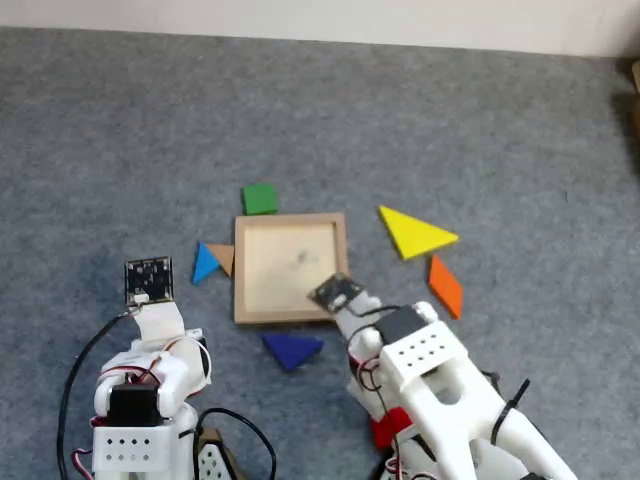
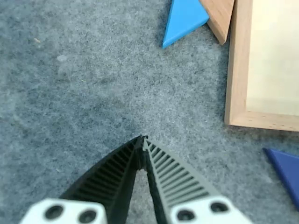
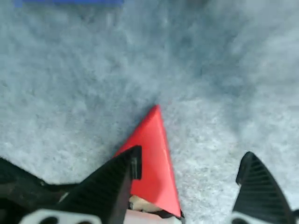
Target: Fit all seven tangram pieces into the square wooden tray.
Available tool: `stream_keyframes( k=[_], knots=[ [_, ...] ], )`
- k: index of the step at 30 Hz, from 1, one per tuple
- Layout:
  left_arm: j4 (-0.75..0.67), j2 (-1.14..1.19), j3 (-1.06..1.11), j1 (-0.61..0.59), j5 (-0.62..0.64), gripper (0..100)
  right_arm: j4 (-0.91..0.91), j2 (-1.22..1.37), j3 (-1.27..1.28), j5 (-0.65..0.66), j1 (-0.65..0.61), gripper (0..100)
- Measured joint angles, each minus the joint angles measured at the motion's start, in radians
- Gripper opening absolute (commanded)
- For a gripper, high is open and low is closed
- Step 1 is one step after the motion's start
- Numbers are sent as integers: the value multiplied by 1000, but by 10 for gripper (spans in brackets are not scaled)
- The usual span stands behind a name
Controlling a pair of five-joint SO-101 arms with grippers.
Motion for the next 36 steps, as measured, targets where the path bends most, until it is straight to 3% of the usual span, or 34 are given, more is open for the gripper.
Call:
stream_keyframes(
  k=[4, 13, 24, 29, 36],
  knots=[
    [0, 0, 0, 0, 0, 5, -15, -3, 26, 86, -3, 317],
    [0, 0, 0, 0, 0, 5, -123, -21, 66, 100, 2, 317],
    [0, 0, 0, 0, 0, 5, -473, -6, 89, 97, 347, 317],
    [0, 0, 0, 0, 0, 5, -445, -6, 35, 97, 422, 317],
    [0, 0, 0, 0, 0, 5, -141, -6, -126, 101, 420, 317]
  ],
)
